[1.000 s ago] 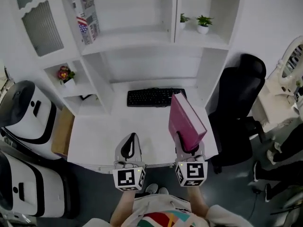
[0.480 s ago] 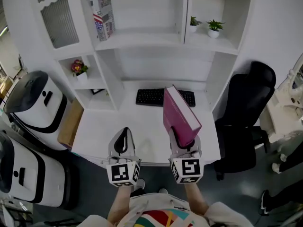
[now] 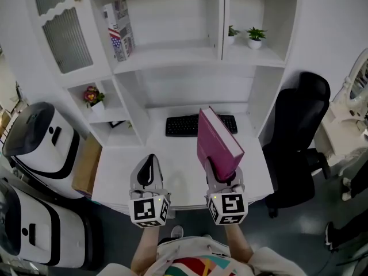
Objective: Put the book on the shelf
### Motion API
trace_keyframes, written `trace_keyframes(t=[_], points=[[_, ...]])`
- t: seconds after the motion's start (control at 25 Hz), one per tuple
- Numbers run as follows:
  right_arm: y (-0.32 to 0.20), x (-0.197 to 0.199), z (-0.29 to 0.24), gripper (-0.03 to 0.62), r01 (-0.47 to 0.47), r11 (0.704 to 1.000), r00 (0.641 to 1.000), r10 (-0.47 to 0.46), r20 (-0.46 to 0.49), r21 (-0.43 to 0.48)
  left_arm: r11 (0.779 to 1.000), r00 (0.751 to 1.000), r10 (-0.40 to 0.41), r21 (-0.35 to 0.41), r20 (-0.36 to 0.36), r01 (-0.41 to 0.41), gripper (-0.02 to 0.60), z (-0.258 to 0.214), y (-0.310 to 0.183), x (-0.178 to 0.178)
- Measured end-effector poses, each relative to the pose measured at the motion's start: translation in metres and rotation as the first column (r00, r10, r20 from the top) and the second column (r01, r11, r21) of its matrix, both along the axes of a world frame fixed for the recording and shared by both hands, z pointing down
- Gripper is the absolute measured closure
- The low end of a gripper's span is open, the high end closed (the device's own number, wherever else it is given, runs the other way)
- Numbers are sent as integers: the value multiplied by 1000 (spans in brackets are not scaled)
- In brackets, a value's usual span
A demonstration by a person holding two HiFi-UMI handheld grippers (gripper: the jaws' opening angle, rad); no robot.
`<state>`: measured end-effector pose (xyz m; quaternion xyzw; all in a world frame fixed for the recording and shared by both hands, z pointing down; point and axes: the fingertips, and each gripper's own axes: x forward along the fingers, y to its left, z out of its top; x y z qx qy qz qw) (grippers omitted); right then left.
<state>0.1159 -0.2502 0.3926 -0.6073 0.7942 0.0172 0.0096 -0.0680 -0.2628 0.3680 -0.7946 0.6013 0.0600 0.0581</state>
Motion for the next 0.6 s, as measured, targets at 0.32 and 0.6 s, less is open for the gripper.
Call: trace_keyframes(t=[0.32,0.6], points=[[-19,-12,-26,448,-38,999,997,36,62,30,1000,1000,23,0,-11,-23,583,-14,-29,-14],[-64,-27,-92,448,-43,995,997,37,64,95,997,998,51,48,22,-52,583,-45,-57,-19]])
